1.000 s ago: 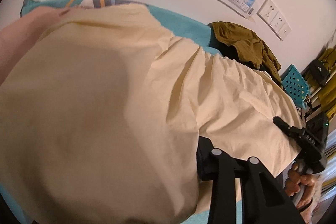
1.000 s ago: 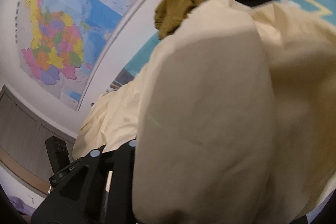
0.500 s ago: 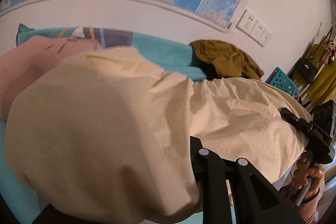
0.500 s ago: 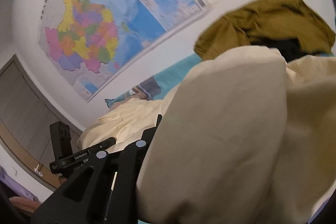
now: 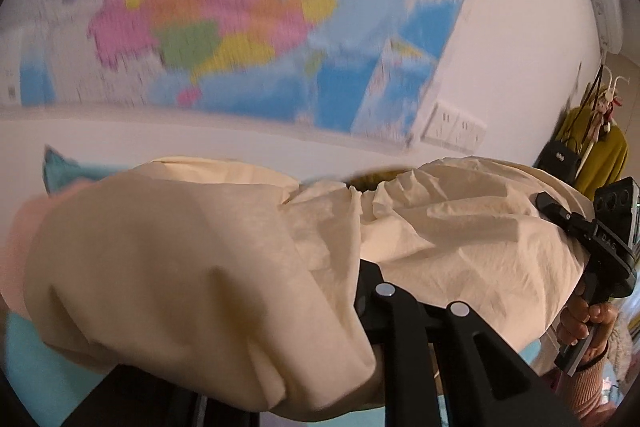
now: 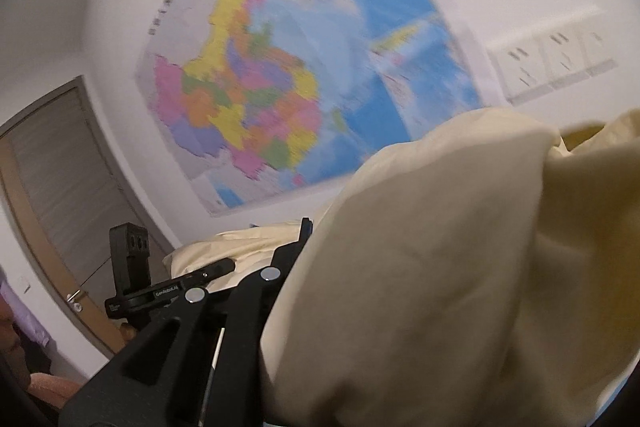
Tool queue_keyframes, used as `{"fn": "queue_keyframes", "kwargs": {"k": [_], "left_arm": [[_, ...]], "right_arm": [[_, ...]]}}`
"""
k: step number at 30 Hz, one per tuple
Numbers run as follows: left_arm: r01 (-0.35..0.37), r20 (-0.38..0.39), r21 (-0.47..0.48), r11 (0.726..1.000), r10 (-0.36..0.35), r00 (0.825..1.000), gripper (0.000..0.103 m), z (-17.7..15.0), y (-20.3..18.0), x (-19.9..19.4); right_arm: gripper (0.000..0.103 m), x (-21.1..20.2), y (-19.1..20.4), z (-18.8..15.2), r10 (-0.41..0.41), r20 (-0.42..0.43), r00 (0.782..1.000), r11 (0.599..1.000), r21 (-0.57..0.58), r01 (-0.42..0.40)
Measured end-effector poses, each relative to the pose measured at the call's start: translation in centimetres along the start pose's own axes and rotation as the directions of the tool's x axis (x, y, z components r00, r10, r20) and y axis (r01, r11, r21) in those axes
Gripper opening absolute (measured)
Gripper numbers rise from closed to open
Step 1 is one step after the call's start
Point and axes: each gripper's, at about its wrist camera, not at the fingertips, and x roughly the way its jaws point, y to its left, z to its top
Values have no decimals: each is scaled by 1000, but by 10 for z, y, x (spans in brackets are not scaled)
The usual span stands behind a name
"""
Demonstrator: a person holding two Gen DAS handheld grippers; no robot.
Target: Fold large clothes
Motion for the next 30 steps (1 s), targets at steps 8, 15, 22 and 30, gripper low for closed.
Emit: {"fn": "queue_keyframes", "kwargs": {"k": [8, 15, 22, 30], "left_arm": [[-170, 122, -42, 985, 173, 977, 16, 77, 80, -50], [-371, 153, -107, 922, 384, 910, 15, 116, 170, -59], [-465, 148, -202, 862, 496, 856, 16, 107, 279, -58], [-575, -103, -306, 759, 574, 812, 20, -4, 387, -8]], "right_arm": [[12, 112, 50, 33, 176, -31, 984, 984, -32, -176], [12, 244, 89, 29, 273, -102, 957, 961, -16, -276], [12, 339, 117, -40, 310, -199, 930, 946, -36, -323], [29, 391, 101, -156, 285, -494, 822, 955, 74, -287]]}}
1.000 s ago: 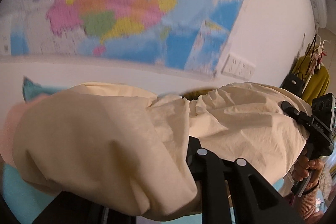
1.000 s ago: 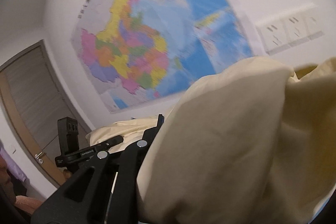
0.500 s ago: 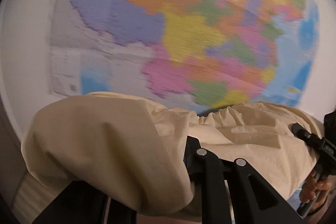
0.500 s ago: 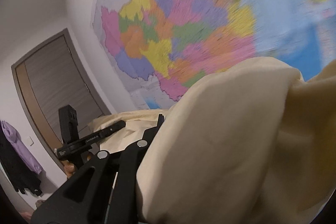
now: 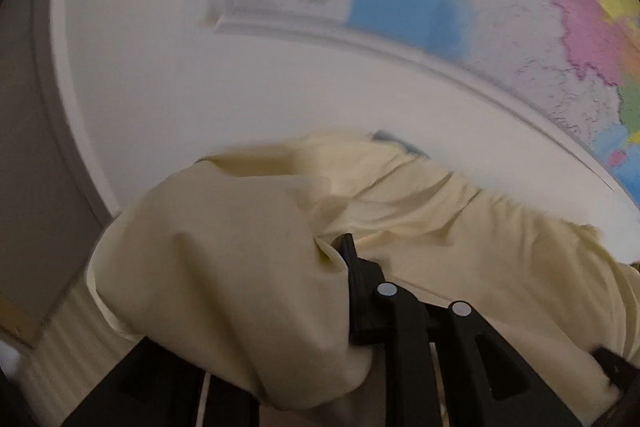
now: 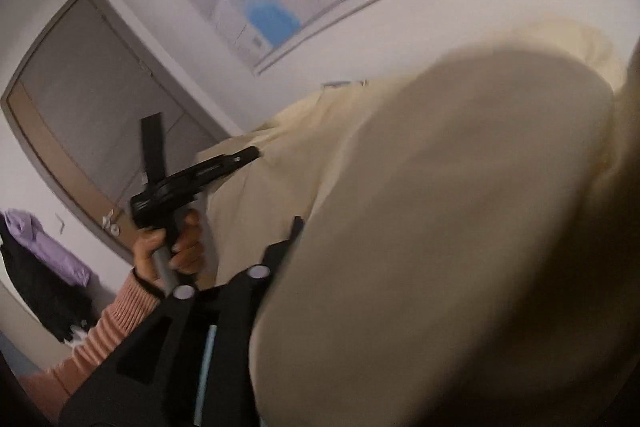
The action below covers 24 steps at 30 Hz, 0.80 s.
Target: Fold large clothes
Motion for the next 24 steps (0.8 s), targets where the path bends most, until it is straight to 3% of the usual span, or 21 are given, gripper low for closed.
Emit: {"fn": "queue_keyframes", "kwargs": {"k": [1, 3, 4, 7, 10, 11, 15, 20, 24], "left_arm": [[11, 1, -17, 1000, -11, 1000, 21, -2, 5, 0], [36, -1, -57, 998, -36, 999, 21, -3, 14, 0], [41, -2, -60, 997, -41, 999, 22, -3, 17, 1], [39, -6, -47, 998, -39, 999, 22, -2, 18, 2], [38, -6, -34, 999, -38, 999, 22, -2, 17, 2], [35, -9, -32, 999, -35, 999, 23, -3, 18, 2], [6, -28, -34, 999, -6, 1000, 27, -6, 15, 3], [-54, -76, -36, 998, 51, 996, 29, -4, 16, 9], [-78, -105, -99, 992, 68, 992, 31, -1, 23, 17]], "right_arm": [[32, -5, 1, -3, 10, -8, 1000, 1000, 12, -10], [53, -17, -2, -5, 53, -26, 998, 997, 49, -51], [58, -26, -3, -6, 71, -22, 997, 996, 62, -70], [62, -63, -17, -14, 73, 3, 997, 993, 97, -73], [65, -97, -48, -21, 63, 63, 996, 971, 226, -75], [61, -106, -59, -21, 61, 91, 994, 958, 275, -84], [9, -106, -63, -14, 45, 100, 994, 960, 272, -71], [5, -117, -14, -13, 5, 126, 992, 999, 35, -10], [4, -91, -53, -32, -39, -7, 999, 980, 193, 40]]}}
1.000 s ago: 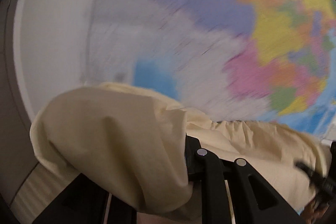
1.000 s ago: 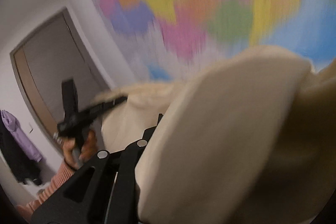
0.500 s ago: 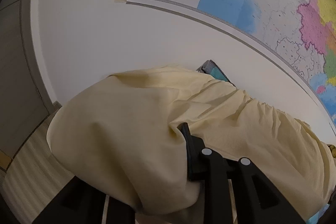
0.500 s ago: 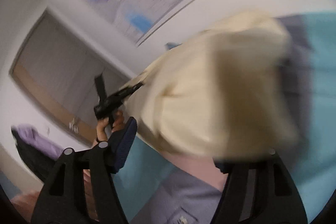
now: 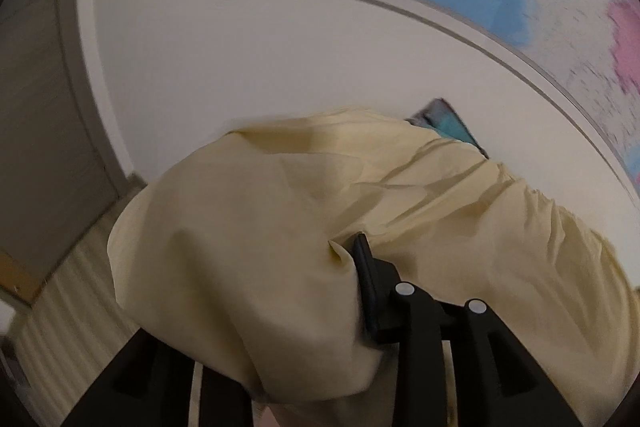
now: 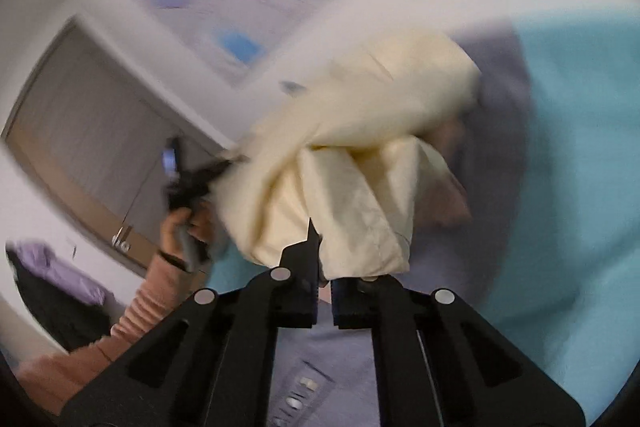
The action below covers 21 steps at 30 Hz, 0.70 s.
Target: Fold large clothes
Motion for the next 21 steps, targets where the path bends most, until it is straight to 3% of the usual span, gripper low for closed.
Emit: {"fn": "queue_keyframes", "kwargs": {"k": [4, 6, 11, 14, 17, 21], "left_arm": [[-44, -10, -3, 999, 44, 999, 33, -6, -1, 0], [-79, -2, 23, 997, 79, 997, 34, -9, -5, -6], [-118, 74, 116, 986, 110, 991, 39, -25, -17, -44], [-140, 125, 164, 976, 121, 985, 45, -37, -21, -68], [-131, 173, 210, 969, 96, 980, 53, -42, -26, -86], [-147, 129, 253, 956, 117, 985, 57, -32, -30, -68]], "right_arm": [[6, 3, -13, -16, -34, -30, 999, 998, 51, 36], [14, -1, -8, -14, -63, -35, 997, 997, 41, 64], [36, -29, 29, -8, -139, 2, 990, 984, -111, 139], [38, -44, 44, -11, -184, 17, 983, 964, -194, 184], [38, -53, 65, -10, -161, 41, 986, 949, -269, 166], [41, -51, 92, -2, -179, 102, 979, 905, -374, 204]]}}
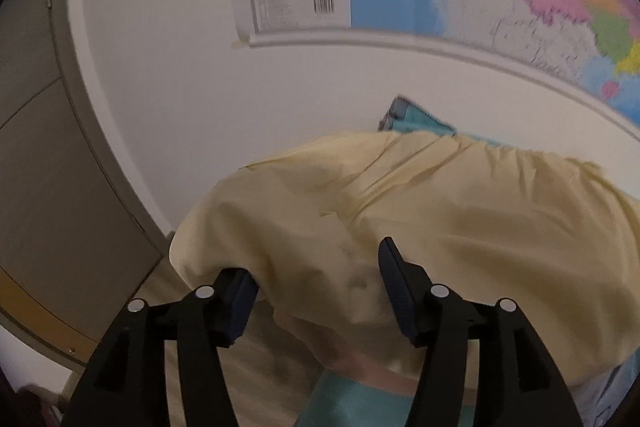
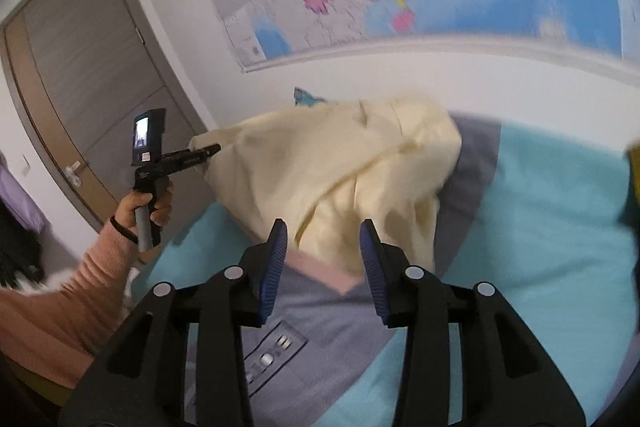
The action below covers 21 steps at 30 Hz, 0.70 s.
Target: Fold large clothes
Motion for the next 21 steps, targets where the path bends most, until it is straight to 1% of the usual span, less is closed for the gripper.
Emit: {"fn": "queue_keyframes", "kwargs": {"k": [3, 5, 6, 9, 10, 11, 12, 13, 14, 15, 16, 17, 18, 19, 20, 21], "left_arm": [[-1, -46, -42, 999, -1, 999, 57, 3, 9, 25], [10, -62, -85, 996, -16, 998, 56, 5, 12, 37], [9, -62, -89, 996, -15, 998, 56, 8, 12, 43], [-40, -78, -98, 994, 32, 996, 56, 8, 9, 50], [-51, -66, -98, 994, 44, 997, 56, 6, 8, 43], [-55, -44, -96, 994, 51, 998, 56, 5, 6, 37], [-58, 0, -95, 994, 59, 998, 56, 3, 3, 22], [-58, 32, -97, 994, 62, 998, 59, -1, 3, 10], [-51, 58, -97, 994, 57, 997, 62, -3, 4, -1], [-43, 79, -96, 994, 50, 996, 68, -5, 5, -10], [-34, 136, -91, 995, 46, 990, 68, -9, 5, -28], [-14, 180, -71, 997, 27, 983, 70, -12, 3, -43], [8, 205, -53, 999, 3, 979, 77, -14, 0, -52], [39, 232, -25, 999, -32, 972, 80, -16, -5, -64], [51, 243, 3, 999, -50, 969, 80, -17, -13, -73], [60, 240, 29, 998, -65, 969, 80, -18, -19, -75]], "right_arm": [[41, 11, -6, 4, -2, -6, 1000, 1000, 10, 2], [41, 27, -5, 8, 11, -9, 1000, 1000, -4, -11], [41, 34, -5, 9, 13, -13, 1000, 1000, 0, -13], [41, 60, -4, 7, 44, -66, 997, 999, -3, -45], [41, 69, -4, 4, 33, -97, 995, 999, -2, -34], [41, 83, -5, -1, 23, -152, 988, 1000, 5, -22], [41, 91, -7, -5, 17, -182, 983, 1000, 8, -16], [41, 96, -8, -11, 11, -194, 981, 1000, 10, -9], [41, 97, -9, -14, 12, -199, 980, 1000, 8, -11], [39, 96, -10, -16, 10, -202, 979, 1000, 6, -9], [39, 95, -11, -17, 10, -202, 979, 1000, 7, -9], [39, 91, -11, -16, 17, -198, 980, 1000, 11, -15], [39, 88, -12, -15, 18, -196, 980, 1000, 12, -16], [39, 86, -11, -14, 16, -194, 981, 1000, 11, -14], [41, 80, -9, -11, 18, -180, 983, 1000, 8, -17], [41, 75, -7, -9, 21, -159, 987, 1000, 1, -21]]}}
